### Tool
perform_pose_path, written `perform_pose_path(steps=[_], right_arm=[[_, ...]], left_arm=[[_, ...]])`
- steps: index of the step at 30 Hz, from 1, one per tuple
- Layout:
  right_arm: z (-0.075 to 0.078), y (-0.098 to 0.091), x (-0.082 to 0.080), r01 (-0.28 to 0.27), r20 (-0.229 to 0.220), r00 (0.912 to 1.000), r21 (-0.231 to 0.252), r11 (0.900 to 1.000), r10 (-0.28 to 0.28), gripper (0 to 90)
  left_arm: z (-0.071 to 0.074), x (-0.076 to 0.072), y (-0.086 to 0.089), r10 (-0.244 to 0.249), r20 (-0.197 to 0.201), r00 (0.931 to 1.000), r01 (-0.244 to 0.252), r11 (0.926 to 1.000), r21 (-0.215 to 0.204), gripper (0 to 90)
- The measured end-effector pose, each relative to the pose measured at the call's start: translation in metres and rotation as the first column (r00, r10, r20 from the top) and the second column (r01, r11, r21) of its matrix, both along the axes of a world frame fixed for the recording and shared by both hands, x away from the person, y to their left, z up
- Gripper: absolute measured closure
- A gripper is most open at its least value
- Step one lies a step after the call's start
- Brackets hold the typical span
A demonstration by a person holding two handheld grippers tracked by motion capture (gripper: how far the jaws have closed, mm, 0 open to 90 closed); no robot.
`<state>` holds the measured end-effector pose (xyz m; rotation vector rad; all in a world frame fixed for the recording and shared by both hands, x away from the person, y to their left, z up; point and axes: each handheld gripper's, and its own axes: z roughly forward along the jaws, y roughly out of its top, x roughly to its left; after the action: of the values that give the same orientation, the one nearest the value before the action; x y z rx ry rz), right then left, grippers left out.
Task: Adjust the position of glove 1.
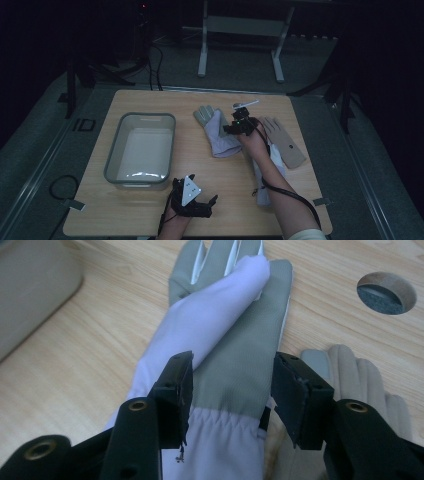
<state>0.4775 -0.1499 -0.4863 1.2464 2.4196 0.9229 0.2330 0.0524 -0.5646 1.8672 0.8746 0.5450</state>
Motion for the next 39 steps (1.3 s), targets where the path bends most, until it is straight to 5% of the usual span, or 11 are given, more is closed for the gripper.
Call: perform_pose_path(steps=[17,24,31,35,39], right_arm=[[-0.044,0.027,0.024,-0.002,-0.061,0.9981,-0.107,0.9942,-0.005,58.7],[-0.047,0.028,0.022,0.026,-0.067,0.9973,-0.062,0.9977,-0.031,87.2],[-0.03,0.023,0.003,0.081,-0.065,0.9948,0.043,0.9958,-0.078,88.9],[-0.022,0.014,-0.014,0.136,-0.059,0.9898,0.112,0.9844,-0.13,88.9],[-0.016,0.005,-0.049,0.185,-0.055,0.9826,0.192,0.9638,-0.177,88.9]], left_arm=[[0.0,-0.001,0.0,-0.002,0.0,1.0,0.002,0.9999,-0.012,0.0],[0.0,0.0,0.001,0.0,-0.003,1.0,0.0,0.9999,-0.013,0.0],[0.0,0.0,0.001,-0.001,-0.003,1.0,0.0,0.9999,-0.017,0.0],[0.0,-0.001,0.001,0.0,-0.001,1.0,0.0,0.9999,-0.014,0.0],[0.0,-0.001,0.001,0.002,0.003,1.0,-0.002,0.9998,-0.019,0.0]])
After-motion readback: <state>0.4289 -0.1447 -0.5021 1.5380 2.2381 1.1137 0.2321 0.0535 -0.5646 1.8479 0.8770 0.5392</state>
